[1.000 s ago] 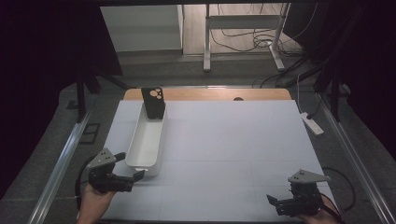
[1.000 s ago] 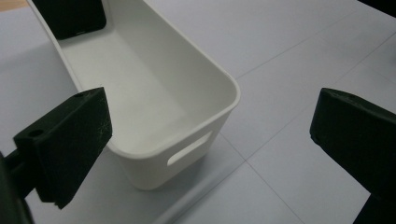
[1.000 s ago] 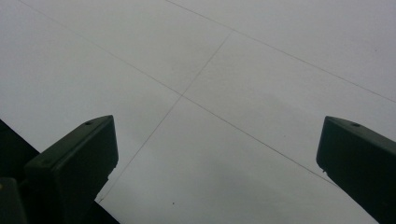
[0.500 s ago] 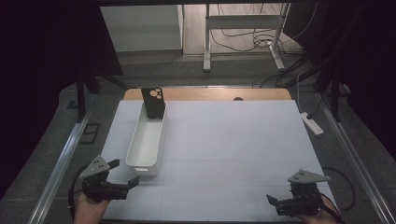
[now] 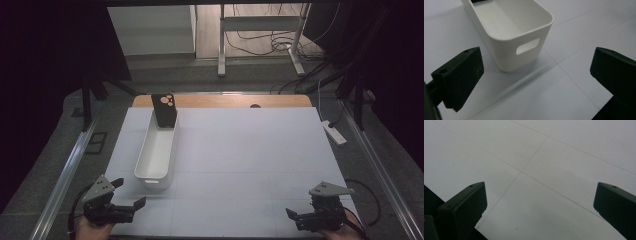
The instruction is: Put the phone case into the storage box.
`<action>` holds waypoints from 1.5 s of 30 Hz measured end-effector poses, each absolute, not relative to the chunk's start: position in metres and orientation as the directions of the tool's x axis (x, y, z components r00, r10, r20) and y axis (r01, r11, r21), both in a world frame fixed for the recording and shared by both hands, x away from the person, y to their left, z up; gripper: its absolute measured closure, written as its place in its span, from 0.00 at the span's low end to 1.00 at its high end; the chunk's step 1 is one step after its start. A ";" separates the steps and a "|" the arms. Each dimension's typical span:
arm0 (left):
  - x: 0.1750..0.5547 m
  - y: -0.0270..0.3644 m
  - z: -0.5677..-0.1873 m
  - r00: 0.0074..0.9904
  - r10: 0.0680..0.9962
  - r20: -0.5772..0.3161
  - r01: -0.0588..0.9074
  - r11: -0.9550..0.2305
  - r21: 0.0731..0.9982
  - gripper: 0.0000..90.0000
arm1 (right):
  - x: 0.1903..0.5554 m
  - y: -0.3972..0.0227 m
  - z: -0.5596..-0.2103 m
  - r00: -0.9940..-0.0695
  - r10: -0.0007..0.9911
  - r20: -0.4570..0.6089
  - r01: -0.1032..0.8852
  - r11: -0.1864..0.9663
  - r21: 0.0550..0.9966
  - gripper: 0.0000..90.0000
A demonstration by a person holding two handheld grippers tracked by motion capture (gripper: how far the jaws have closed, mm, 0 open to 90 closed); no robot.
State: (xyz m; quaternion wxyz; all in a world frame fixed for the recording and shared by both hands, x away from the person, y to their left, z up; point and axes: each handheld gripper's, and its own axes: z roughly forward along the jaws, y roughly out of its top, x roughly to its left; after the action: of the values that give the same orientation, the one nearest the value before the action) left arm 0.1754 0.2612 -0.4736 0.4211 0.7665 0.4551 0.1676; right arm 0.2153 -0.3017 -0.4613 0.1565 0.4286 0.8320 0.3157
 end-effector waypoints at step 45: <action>0.154 0.255 -0.491 0.506 0.859 -0.079 0.602 -0.285 0.746 0.00 | 0.216 -0.301 -0.462 -0.581 0.814 0.011 0.618 0.433 0.656 0.00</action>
State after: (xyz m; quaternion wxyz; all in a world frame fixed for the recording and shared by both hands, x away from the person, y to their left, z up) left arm 0.1538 0.2555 -0.4911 0.3737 0.7830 0.4666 0.1720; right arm 0.2156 -0.3015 -0.4616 0.1560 0.4304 0.8319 0.3137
